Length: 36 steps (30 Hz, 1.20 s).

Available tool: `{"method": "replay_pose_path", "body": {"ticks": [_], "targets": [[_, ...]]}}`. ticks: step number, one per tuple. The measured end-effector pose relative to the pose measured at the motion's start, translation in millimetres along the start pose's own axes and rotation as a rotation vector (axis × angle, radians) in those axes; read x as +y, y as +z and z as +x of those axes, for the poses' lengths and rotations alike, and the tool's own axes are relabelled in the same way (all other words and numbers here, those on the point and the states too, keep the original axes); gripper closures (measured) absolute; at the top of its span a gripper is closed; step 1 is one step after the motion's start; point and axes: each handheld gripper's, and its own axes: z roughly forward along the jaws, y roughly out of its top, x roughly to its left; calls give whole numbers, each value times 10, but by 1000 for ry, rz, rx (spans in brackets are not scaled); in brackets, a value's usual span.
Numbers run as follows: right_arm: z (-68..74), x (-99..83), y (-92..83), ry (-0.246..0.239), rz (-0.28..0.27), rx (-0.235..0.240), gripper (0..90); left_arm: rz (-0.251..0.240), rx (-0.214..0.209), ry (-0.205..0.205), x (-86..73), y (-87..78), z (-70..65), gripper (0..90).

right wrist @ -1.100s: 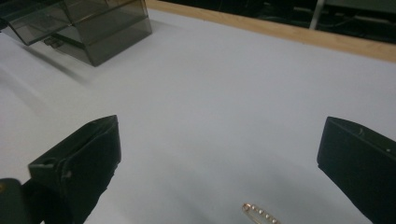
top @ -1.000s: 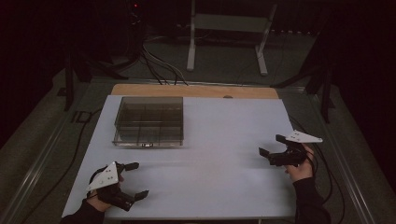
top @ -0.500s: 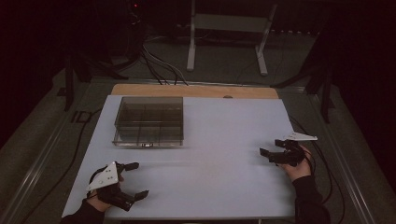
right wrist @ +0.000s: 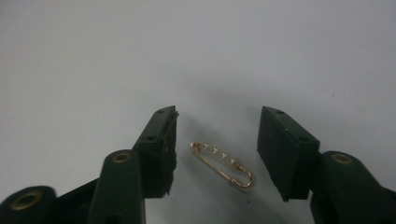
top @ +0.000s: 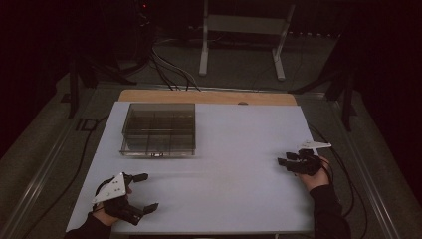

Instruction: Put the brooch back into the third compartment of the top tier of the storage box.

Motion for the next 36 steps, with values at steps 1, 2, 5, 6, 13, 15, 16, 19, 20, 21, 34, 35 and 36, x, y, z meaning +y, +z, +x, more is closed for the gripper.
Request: {"method": "replay_pose_path", "body": {"ticks": [1,2,5,6,13,15,16,19,20,21,34,35,36], "targets": [[-3,-5,7,-9,9,-2,501,0,-1,1,0,-1,1,6],[1,-8,9,-11,19,-11,514,0,-1,0,-1,0,1,6],[11,-6,3,-35,32,-37,596,1,-1,0,0,0,2,6],[19,-4,3,-43,37,-50,614,0,0,2,1,-1,0,6],[56,12,-16,-79,71,-71,801,0,-1,3,0,-2,-2,6],[64,14,-17,-80,76,-65,835,3,-1,2,-2,1,-3,6],[71,15,-17,-81,78,-60,848,1,-2,2,-1,1,-4,6],[104,16,-17,-107,80,-73,853,-4,-6,-2,0,-4,0,6],[113,15,-17,-111,76,-69,854,-7,-6,-7,-1,-7,4,6],[122,13,-14,-118,73,-69,855,-8,-3,-6,0,-11,7,6],[188,57,-38,-105,66,-46,858,-3,-3,-1,-1,-4,-1,6],[199,65,-45,-90,69,-47,858,-3,-4,-1,-1,-4,0,6],[200,68,-47,-87,69,-47,858,-1,-5,-3,-2,-3,1,6]]}}
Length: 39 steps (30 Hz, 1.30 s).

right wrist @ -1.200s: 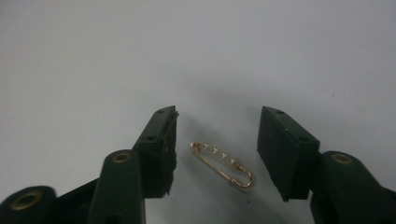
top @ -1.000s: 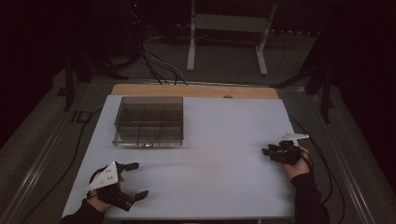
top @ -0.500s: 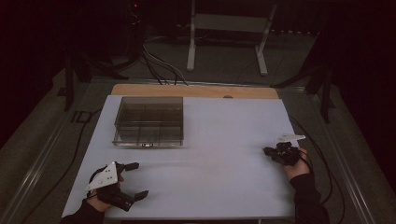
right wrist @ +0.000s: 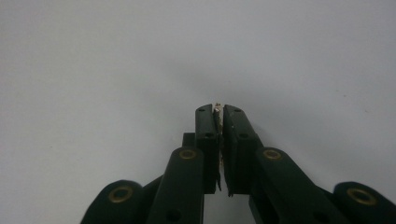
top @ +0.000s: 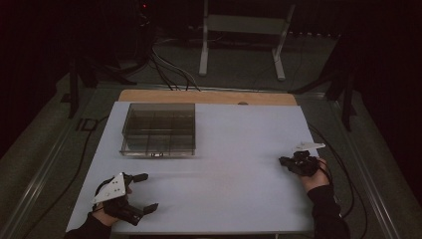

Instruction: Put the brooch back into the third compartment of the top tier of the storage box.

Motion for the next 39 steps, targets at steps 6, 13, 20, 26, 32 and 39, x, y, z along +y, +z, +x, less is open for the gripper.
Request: {"method": "replay_pose_path", "body": {"ticks": [6,13,20,26,32,39], "targets": [[33,18,-1,5,15,-9,857,3,-4,2,-2,6,-10,6],[93,61,-18,2,14,-10,857,4,-5,2,-3,8,-7,6],[157,102,-28,-8,10,5,857,7,-1,2,-3,11,-4,6],[218,148,-42,-9,7,20,857,5,-3,1,-2,13,-4,6],[315,214,-40,-26,12,37,857,1,0,-1,-2,11,-1,6],[404,276,-32,-43,11,61,857,5,-5,1,-3,13,-2,6]]}}
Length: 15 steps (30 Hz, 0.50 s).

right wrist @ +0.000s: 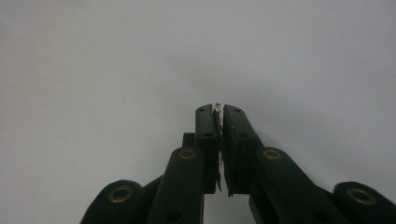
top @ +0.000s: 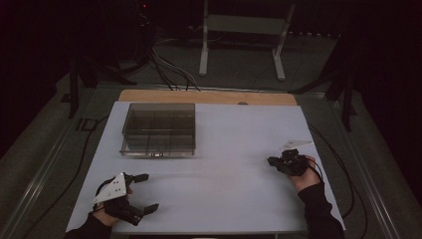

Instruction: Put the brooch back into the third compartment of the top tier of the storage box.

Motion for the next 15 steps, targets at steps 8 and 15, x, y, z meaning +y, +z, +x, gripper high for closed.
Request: {"method": "replay_pose_path", "body": {"ticks": [8,15], "targets": [[127,112,44,-36,10,17,858,-4,2,-1,1,-6,-1,6],[224,209,55,-60,6,33,857,-4,0,2,5,-2,-6,6]]}}
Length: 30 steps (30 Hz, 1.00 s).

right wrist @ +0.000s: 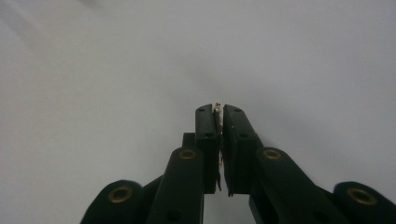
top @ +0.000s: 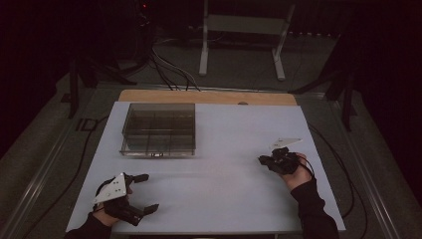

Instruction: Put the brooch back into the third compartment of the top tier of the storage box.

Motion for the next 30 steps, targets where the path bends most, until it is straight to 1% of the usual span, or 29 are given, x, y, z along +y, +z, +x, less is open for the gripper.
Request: {"method": "replay_pose_path", "body": {"ticks": [9,19,22,23,30], "targets": [[90,149,14,-37,-5,13,857,2,-2,4,-3,2,-8,6],[161,291,33,-63,-9,34,857,2,-6,6,2,2,-13,6],[170,306,35,-67,-11,34,857,5,-5,4,-2,3,-10,6],[192,338,40,-72,-14,42,857,3,-5,4,1,1,-10,6],[264,433,65,-88,-16,56,857,1,-3,7,5,-1,-17,6]]}}
